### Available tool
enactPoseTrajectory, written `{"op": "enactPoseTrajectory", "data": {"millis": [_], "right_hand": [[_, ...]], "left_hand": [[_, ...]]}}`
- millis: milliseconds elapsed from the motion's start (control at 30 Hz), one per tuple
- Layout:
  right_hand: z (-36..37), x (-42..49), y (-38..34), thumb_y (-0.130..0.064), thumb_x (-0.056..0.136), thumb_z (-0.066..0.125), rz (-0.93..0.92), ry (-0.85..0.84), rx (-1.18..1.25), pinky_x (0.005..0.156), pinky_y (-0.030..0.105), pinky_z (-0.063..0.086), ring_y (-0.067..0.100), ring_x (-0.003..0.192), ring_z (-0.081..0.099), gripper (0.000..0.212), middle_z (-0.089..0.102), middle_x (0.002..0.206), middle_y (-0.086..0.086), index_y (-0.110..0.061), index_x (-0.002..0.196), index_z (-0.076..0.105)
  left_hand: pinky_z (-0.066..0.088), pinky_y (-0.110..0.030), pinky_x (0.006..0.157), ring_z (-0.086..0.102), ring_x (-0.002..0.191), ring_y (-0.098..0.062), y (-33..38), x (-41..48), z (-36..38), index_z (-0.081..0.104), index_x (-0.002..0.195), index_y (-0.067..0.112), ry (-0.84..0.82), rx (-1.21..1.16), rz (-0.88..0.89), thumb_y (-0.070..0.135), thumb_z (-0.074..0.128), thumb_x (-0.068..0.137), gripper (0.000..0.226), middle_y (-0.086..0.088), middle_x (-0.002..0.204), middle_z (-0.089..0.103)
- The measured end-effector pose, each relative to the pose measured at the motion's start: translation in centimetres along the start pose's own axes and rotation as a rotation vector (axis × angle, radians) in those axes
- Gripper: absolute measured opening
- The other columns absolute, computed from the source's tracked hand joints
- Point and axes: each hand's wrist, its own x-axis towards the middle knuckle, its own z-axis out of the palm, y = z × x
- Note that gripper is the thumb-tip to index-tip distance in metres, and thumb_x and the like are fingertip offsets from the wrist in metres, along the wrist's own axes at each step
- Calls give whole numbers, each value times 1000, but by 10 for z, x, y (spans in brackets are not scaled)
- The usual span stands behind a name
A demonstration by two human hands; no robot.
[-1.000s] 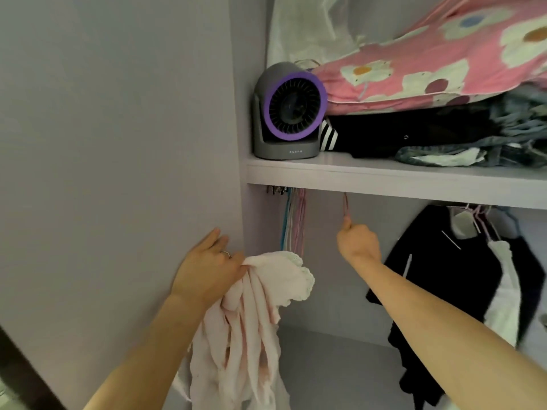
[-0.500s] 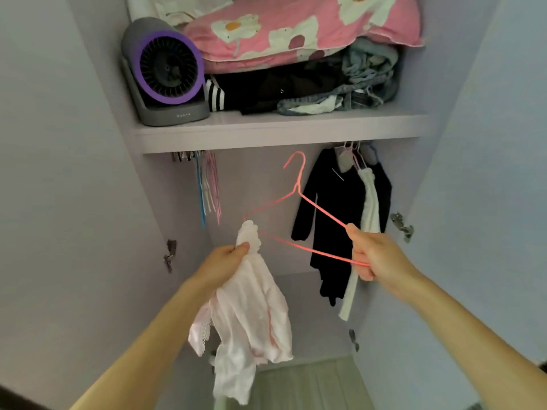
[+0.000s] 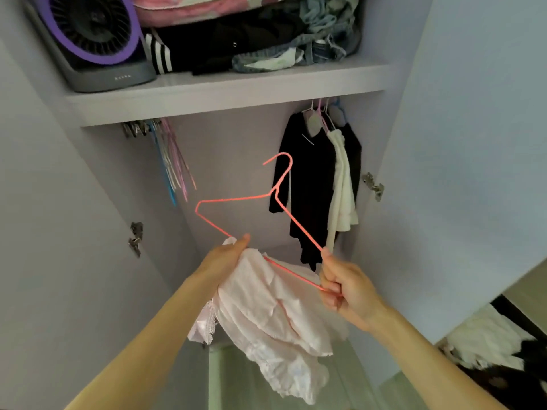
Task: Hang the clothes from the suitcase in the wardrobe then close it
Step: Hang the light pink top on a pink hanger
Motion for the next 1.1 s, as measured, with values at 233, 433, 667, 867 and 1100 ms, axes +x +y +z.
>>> {"op": "enactPoseTrajectory", "data": {"millis": [233,433,667,867,1100], "right_hand": [[-8,17,32,-58,85,66,86,-165,-218,58,28,42,24,62,56,58,45,57,5,-18,55,38],[6,39,-17,-35,85,68,7,-142,-87,66,30,49,19,68,63,31,67,78,5,-11,103,65],[8,52,-56,-33,100,54,-150,198,-25,40,21,13,8,43,19,24,28,56,-6,-18,85,64],[28,30,-29,1,84,70,-255,-158,-400,46,9,39,-12,90,62,71,55,136,-15,-40,138,50],[26,34,-36,-21,90,71,-269,69,-447,61,28,50,18,71,67,9,70,77,6,-12,89,70]], "left_hand": [[45,-33,73,56,74,-22,-13,0,-12,56,76,14,55,175,132,42,54,92,32,-2,75,59],[34,-30,62,39,58,-12,6,-14,-9,36,63,16,-109,614,326,50,52,98,51,2,62,38],[46,-32,75,51,71,-10,31,-26,-28,66,91,11,-287,641,481,58,60,91,48,-9,83,60],[36,-25,65,43,64,-9,61,-45,-23,58,81,13,-338,748,599,54,61,92,42,13,69,48],[39,-21,69,56,83,0,82,-59,-41,68,85,40,-179,785,603,70,66,79,31,20,87,64]]}}
